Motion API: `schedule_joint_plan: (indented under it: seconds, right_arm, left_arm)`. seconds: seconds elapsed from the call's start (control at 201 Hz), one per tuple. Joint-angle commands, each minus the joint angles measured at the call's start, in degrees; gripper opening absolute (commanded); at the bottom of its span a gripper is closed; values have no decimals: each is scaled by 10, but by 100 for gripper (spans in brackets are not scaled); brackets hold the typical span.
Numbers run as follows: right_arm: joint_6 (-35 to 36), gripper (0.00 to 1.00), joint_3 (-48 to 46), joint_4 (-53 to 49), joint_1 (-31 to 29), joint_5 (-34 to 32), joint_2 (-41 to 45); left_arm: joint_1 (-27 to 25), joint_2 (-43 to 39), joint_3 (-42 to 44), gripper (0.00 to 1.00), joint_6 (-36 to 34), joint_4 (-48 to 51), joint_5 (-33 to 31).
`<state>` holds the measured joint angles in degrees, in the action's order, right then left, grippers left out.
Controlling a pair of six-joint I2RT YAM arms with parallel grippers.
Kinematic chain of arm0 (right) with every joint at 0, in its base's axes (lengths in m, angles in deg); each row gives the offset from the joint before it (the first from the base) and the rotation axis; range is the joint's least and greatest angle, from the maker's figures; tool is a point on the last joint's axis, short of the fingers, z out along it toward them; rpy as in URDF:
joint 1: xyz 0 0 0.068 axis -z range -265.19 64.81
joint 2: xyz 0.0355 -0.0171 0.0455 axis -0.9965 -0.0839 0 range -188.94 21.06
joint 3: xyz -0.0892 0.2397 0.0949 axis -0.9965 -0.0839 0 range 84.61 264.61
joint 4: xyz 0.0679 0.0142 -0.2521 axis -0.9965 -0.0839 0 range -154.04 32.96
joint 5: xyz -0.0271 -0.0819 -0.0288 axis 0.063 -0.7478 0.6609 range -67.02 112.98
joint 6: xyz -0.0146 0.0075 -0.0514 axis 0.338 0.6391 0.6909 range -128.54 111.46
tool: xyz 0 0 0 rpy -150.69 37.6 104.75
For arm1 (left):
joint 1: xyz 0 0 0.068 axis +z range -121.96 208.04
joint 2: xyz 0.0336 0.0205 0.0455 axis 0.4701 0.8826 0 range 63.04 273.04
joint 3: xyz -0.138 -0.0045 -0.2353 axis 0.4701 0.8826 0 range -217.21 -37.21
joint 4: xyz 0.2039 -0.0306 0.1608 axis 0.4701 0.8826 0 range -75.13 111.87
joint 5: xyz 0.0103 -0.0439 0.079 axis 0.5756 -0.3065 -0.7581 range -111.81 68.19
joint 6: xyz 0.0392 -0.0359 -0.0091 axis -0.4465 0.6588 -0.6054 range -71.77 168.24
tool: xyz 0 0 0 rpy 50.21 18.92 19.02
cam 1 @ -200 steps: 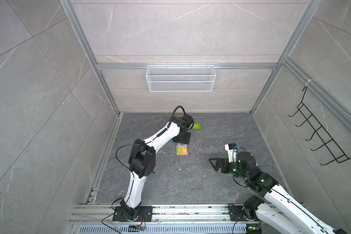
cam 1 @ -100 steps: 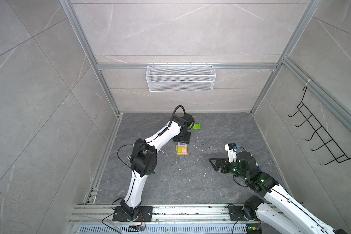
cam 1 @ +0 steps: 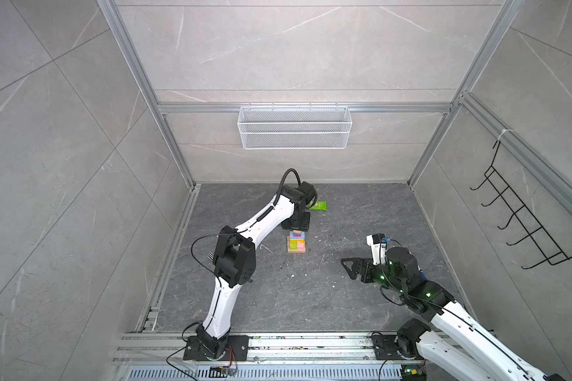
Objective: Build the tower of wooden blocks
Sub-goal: 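Lower the wood cube onto the purple cube with the left gripper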
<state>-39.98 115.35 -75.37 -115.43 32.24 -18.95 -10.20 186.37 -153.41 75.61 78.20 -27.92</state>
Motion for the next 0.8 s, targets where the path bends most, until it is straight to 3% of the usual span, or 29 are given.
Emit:
schedule_joint_plan:
  seconds: [0.0, 0.792]
  right_arm:
    - [14, 97, 2, -14, -2, -4, 13]
    - [31, 96, 1, -33, -2, -12, 22]
  left_arm:
    - [2, 17, -23, 54, 16, 25, -4]
    - [1, 54, -60, 49, 34, 38, 1]
